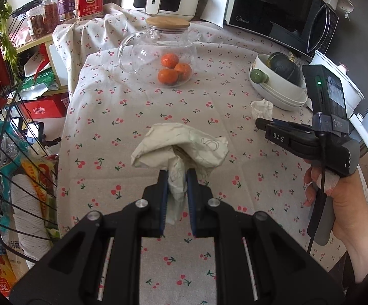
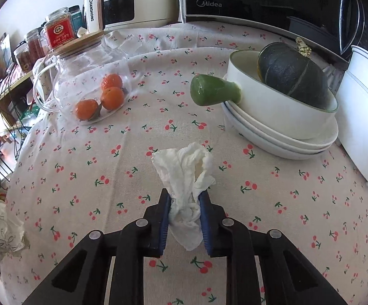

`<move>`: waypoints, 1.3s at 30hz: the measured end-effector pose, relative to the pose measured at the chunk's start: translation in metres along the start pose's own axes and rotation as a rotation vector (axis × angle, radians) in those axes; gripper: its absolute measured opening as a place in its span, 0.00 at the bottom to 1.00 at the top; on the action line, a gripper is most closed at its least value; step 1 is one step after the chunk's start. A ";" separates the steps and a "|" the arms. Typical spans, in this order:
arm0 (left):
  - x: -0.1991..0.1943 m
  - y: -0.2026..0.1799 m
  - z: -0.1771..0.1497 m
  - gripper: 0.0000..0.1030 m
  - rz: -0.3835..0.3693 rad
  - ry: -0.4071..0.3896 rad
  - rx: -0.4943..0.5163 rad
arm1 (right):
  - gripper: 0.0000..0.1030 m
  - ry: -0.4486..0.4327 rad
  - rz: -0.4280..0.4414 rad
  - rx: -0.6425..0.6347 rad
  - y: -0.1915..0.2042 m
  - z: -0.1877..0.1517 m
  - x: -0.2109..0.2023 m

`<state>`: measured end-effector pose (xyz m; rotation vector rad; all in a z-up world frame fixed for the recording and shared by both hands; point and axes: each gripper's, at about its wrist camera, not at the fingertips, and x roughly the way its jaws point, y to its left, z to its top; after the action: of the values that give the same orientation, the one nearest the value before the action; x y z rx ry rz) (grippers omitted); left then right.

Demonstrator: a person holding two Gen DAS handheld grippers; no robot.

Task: Collect trash
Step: 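Grasp the small white tissue with the right gripper and lift it, then carry both tissues over the bin and open both grippers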

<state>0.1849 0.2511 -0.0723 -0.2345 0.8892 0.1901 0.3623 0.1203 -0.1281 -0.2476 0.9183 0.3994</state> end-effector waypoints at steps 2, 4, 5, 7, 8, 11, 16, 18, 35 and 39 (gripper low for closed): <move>-0.005 -0.007 -0.002 0.15 -0.014 -0.003 0.001 | 0.22 -0.012 -0.001 0.006 -0.007 -0.006 -0.016; -0.011 -0.016 -0.005 0.15 -0.032 -0.007 0.009 | 0.22 -0.023 -0.005 0.014 -0.015 -0.014 -0.036; -0.015 -0.021 -0.006 0.15 -0.036 -0.011 0.023 | 0.22 -0.027 -0.004 0.018 -0.020 -0.018 -0.046; -0.022 -0.033 -0.010 0.15 -0.036 -0.023 0.056 | 0.22 -0.037 -0.004 0.021 -0.030 -0.026 -0.065; -0.026 -0.038 -0.012 0.15 -0.038 -0.029 0.067 | 0.22 -0.041 -0.009 0.019 -0.035 -0.031 -0.074; -0.036 -0.051 -0.018 0.15 -0.058 -0.032 0.075 | 0.22 -0.051 -0.019 0.020 -0.051 -0.048 -0.103; -0.055 -0.077 -0.037 0.15 -0.109 -0.037 0.091 | 0.22 -0.073 -0.022 0.040 -0.081 -0.085 -0.151; -0.061 -0.088 -0.047 0.15 -0.127 -0.038 0.106 | 0.22 -0.084 -0.024 0.048 -0.092 -0.102 -0.171; -0.108 -0.199 -0.146 0.15 -0.279 -0.027 0.369 | 0.22 -0.057 -0.085 0.189 -0.169 -0.275 -0.285; -0.111 -0.225 -0.165 0.15 -0.330 -0.007 0.419 | 0.22 -0.036 -0.139 0.216 -0.185 -0.305 -0.301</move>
<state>0.0522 -0.0176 -0.0583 0.0127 0.8499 -0.3007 0.0605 -0.2292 -0.0562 -0.1055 0.8950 0.1739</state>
